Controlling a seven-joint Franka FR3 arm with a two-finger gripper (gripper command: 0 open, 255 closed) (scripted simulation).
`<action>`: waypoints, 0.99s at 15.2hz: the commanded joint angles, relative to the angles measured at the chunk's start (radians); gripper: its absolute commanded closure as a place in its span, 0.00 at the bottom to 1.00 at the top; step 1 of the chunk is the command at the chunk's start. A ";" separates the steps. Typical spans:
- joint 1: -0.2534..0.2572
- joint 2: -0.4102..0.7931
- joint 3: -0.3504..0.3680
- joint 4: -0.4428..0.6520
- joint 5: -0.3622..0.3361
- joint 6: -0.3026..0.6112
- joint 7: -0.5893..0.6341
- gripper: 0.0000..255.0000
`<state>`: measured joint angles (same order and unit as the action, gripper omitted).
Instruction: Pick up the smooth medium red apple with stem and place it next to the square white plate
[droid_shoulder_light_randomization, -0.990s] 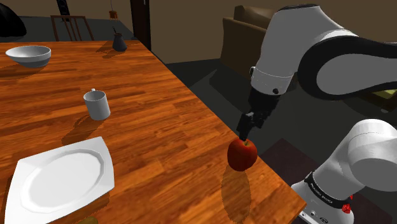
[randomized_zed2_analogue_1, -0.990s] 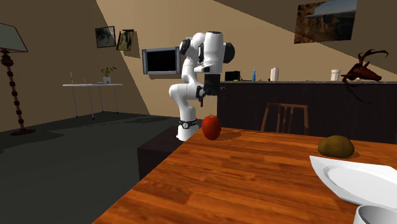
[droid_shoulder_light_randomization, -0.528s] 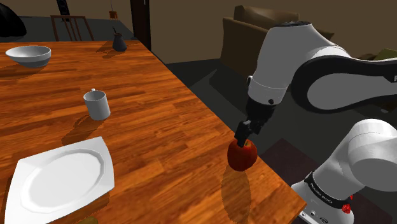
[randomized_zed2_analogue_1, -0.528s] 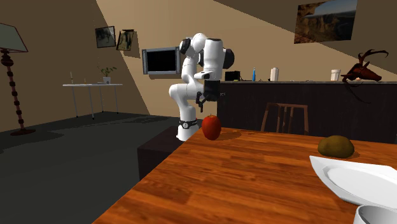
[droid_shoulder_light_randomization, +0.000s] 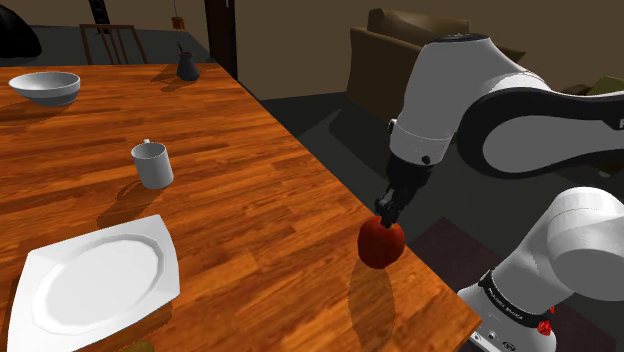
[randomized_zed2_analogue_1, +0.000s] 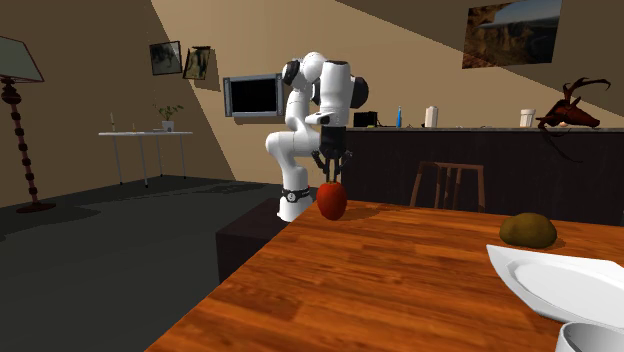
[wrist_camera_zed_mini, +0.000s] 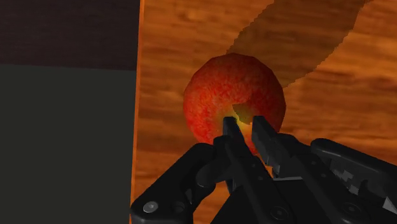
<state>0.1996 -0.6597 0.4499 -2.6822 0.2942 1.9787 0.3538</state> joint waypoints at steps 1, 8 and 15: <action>0.000 0.000 0.000 -0.001 0.000 0.000 0.000 1.00; 0.000 -0.006 -0.004 0.009 -0.003 -0.016 0.000 1.00; -0.004 -0.039 -0.031 0.082 -0.022 -0.122 0.001 1.00</action>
<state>0.1961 -0.6932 0.4237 -2.6109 0.2756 1.8732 0.3557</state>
